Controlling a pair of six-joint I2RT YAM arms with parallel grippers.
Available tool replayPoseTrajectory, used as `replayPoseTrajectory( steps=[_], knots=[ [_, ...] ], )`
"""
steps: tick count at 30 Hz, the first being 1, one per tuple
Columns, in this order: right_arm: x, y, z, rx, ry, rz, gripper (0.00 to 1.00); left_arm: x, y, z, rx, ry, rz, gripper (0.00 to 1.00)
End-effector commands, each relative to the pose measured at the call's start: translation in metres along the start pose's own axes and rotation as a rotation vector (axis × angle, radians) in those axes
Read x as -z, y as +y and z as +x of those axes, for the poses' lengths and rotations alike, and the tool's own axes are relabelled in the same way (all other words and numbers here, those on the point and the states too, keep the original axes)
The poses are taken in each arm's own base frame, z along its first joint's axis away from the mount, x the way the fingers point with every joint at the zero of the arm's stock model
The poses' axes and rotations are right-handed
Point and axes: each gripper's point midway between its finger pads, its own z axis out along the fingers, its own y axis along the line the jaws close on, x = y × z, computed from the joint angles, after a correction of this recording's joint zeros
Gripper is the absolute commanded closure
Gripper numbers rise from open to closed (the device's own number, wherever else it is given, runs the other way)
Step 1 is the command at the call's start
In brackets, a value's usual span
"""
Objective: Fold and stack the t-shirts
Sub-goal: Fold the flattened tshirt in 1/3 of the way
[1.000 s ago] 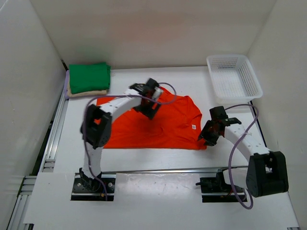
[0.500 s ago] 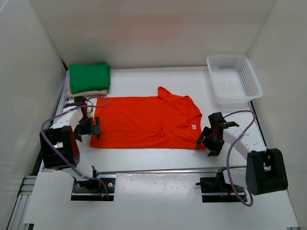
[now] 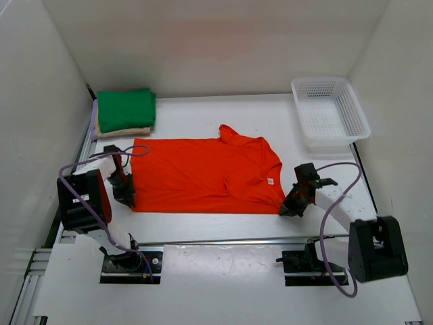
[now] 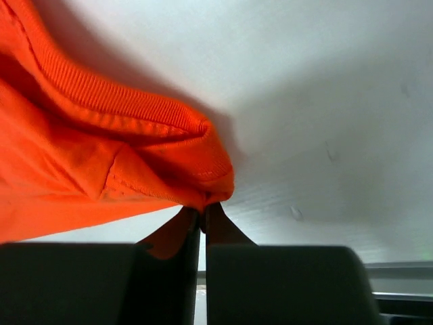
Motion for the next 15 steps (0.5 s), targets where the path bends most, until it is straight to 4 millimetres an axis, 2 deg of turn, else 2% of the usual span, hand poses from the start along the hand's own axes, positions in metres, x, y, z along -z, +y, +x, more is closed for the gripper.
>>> replayPoseTrajectory(
  steps=[1, 5, 7, 8, 9, 10, 11, 12, 13, 14, 15],
  knots=[
    [0.004, -0.039, 0.025, -0.091, 0.004, 0.107, 1.00, -0.001, 0.020, 0.001, 0.040, -0.044, -0.053, 0.90],
    [0.024, -0.049, 0.042, -0.165, -0.035, 0.092, 1.00, 0.018, 0.031, 0.019, 0.060, -0.052, -0.106, 0.90],
    [0.036, -0.052, 0.037, -0.177, -0.100, 0.095, 1.00, 0.024, 0.030, 0.033, 0.060, -0.012, -0.105, 0.90],
    [0.045, -0.056, 0.038, -0.177, -0.106, 0.111, 1.00, 0.027, 0.029, 0.036, 0.060, -0.006, -0.104, 0.87],
    [0.046, -0.059, 0.040, -0.178, -0.100, 0.119, 1.00, 0.026, 0.030, 0.048, 0.060, 0.035, -0.112, 0.85],
    [0.049, -0.058, 0.041, -0.178, -0.099, 0.120, 0.98, 0.026, 0.030, 0.051, 0.060, 0.048, -0.112, 0.83],
    [0.050, -0.059, 0.045, -0.162, -0.078, 0.121, 0.93, 0.025, 0.030, 0.055, 0.060, 0.052, -0.112, 0.81],
    [0.050, -0.054, 0.051, -0.150, -0.041, 0.095, 0.83, 0.025, 0.032, 0.063, 0.059, 0.079, -0.123, 0.70],
    [0.048, -0.056, 0.057, -0.134, -0.004, 0.100, 0.56, 0.021, 0.031, 0.069, 0.059, 0.097, -0.123, 0.59],
    [0.048, -0.053, 0.060, -0.112, 0.017, 0.085, 0.44, 0.022, 0.031, 0.072, 0.059, 0.109, -0.122, 0.47],
    [0.048, -0.055, 0.064, -0.083, 0.041, 0.089, 0.39, 0.021, 0.031, 0.079, 0.058, 0.135, -0.122, 0.37]
  ],
)
